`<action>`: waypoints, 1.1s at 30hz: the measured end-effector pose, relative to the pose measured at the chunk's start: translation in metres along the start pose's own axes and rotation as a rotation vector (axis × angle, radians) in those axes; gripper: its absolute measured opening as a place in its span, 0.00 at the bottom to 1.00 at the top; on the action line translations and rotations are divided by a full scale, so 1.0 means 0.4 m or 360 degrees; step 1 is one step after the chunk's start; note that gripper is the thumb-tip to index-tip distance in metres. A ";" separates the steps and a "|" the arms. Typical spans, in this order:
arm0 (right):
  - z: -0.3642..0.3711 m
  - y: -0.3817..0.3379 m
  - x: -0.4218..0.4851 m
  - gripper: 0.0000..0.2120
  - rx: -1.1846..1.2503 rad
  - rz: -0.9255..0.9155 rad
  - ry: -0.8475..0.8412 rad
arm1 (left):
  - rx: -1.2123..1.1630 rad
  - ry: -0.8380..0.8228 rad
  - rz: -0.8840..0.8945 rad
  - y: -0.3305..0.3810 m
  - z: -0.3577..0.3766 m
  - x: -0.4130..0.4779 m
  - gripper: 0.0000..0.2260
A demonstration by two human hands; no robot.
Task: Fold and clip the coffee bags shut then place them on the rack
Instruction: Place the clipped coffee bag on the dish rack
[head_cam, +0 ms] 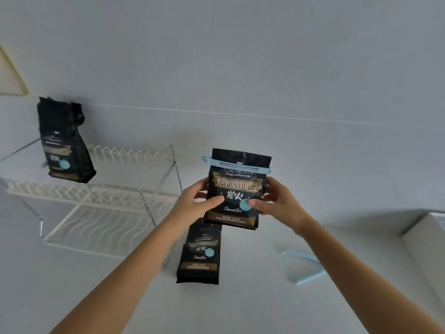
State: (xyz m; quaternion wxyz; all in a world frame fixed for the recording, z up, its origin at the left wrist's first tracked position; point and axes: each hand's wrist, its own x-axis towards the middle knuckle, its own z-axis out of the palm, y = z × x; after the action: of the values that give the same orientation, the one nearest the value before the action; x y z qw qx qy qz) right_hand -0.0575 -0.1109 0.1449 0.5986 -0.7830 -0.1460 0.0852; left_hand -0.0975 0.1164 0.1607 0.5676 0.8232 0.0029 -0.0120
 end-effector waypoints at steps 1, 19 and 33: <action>0.021 -0.054 0.018 0.28 -0.0002 -0.0075 -0.0011 | -0.0001 0.0026 0.0057 0.034 -0.055 -0.006 0.24; 0.618 -0.437 0.400 0.24 0.0108 -0.0134 -0.0071 | -0.0066 0.0308 0.0086 -0.028 -0.804 0.092 0.24; 0.834 -0.344 0.555 0.25 -0.0005 0.0451 -0.0131 | 0.0229 0.0267 0.0008 -0.268 -0.911 0.215 0.18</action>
State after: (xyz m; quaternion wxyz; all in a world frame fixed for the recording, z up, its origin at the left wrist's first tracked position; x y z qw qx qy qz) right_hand 0.0314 0.3000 0.1966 0.5728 -0.7926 -0.0585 0.2006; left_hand -0.0075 0.4943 0.1882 0.5047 0.8600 0.0476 0.0583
